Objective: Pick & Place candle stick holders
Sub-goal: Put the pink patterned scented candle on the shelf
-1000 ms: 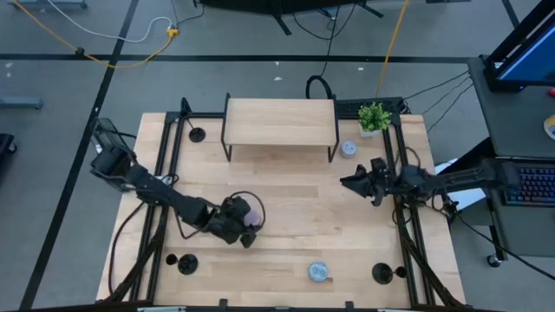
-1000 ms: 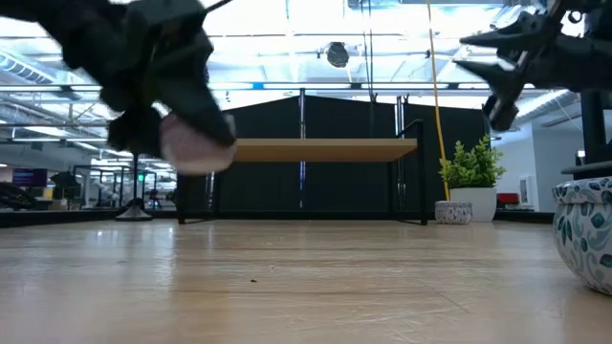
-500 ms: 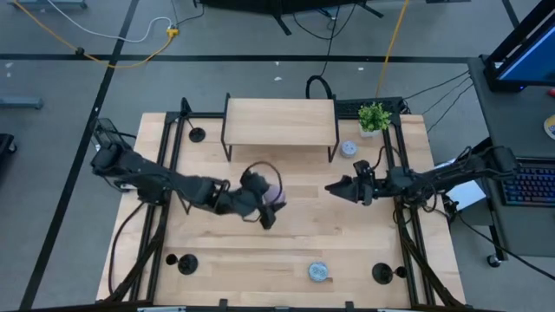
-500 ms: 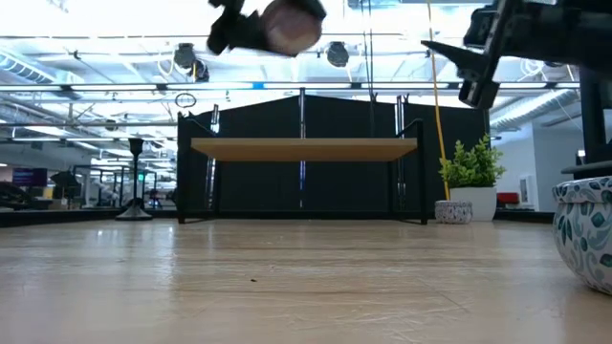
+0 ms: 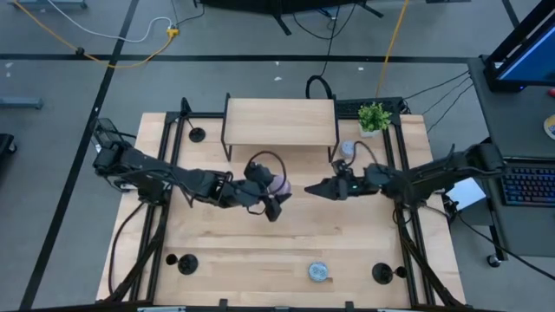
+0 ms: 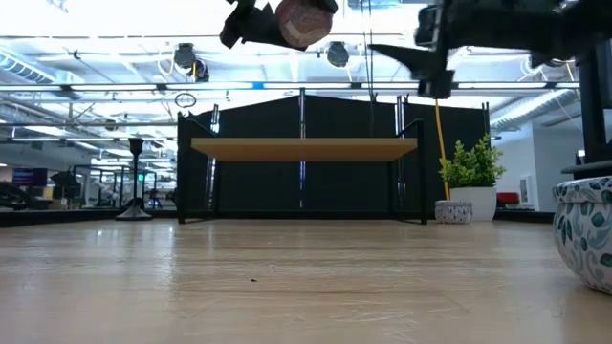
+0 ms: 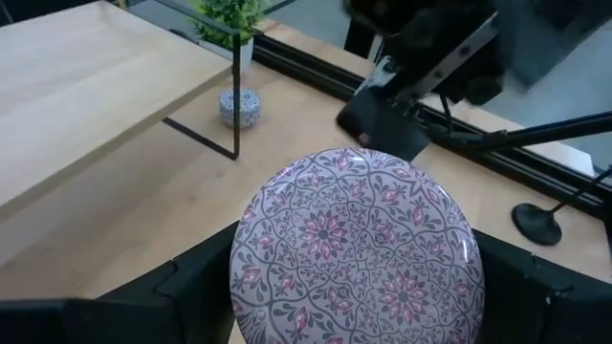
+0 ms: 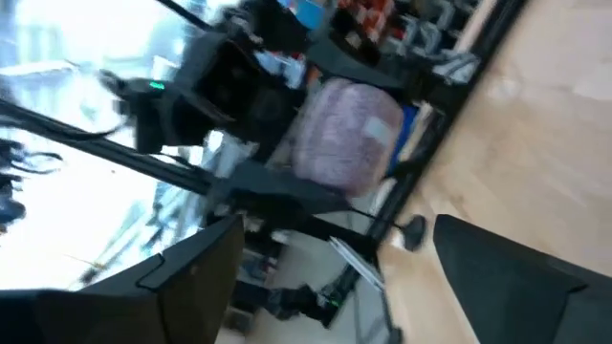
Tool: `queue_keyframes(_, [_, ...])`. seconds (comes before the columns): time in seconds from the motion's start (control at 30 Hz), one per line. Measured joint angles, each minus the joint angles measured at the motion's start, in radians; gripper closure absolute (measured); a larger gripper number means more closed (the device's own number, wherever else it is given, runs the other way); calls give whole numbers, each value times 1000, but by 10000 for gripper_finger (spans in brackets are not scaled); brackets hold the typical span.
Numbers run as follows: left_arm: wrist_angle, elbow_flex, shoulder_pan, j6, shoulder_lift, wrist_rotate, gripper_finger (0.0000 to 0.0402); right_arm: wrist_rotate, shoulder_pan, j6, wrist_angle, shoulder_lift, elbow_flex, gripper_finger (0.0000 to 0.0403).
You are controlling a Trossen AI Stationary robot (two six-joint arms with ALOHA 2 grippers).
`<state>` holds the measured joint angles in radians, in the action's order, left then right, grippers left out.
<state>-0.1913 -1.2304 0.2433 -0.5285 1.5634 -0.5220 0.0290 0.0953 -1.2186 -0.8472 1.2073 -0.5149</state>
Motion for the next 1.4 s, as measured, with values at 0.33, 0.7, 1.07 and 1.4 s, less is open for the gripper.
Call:
queue_keyframes(0.33, [-25, 0, 15, 0, 22, 3, 87, 109, -51, -53, 32, 181, -168, 57])
queue_keyframes(0.7, [-50, 0, 14, -15, 21, -2, 87, 139, -50, -53, 38, 316, -281, 58])
queue_keyframes(1.07, [-62, 0, 24, -27, 21, -1, 87, 156, -74, -54, 59, 330, -296, 101])
queue_keyframes(1.4, [-69, 0, 30, -11, 21, -10, 87, 148, -76, -53, 78, 330, -294, 204])
